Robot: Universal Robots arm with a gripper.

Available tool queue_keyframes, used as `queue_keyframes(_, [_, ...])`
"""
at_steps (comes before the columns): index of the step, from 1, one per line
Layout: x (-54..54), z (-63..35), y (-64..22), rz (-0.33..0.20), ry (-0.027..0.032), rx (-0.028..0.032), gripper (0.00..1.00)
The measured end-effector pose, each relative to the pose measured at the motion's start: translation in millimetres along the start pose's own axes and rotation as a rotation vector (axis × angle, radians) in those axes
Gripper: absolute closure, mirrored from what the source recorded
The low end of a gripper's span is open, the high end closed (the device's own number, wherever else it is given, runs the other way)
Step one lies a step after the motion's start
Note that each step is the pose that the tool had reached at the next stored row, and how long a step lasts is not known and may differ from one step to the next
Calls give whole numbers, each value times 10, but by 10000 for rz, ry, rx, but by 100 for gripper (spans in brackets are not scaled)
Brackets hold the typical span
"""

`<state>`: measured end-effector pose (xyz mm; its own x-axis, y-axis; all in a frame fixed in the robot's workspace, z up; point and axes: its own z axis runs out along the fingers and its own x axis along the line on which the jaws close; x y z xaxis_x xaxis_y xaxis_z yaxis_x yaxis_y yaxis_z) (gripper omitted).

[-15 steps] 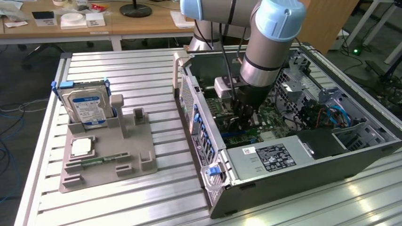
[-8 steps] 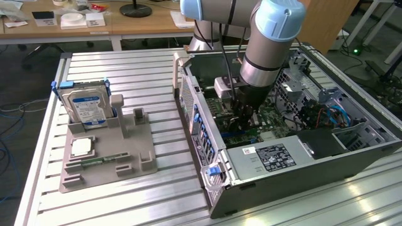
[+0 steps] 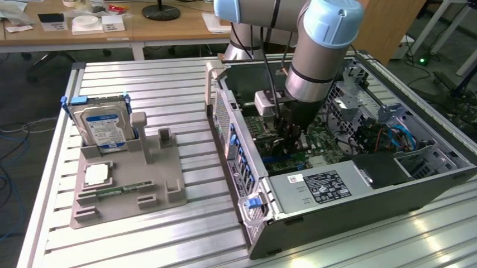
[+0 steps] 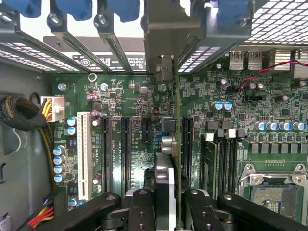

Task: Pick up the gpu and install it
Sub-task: 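Insert the gpu into the slot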

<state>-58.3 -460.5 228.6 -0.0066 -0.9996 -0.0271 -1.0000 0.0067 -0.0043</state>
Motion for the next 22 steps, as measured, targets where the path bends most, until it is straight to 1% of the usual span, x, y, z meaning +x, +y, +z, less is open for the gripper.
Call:
queue_keyframes(7, [1,32,0,0,0,0,72])
queue_keyframes(22, [1,34,-7,0,-1,0,72])
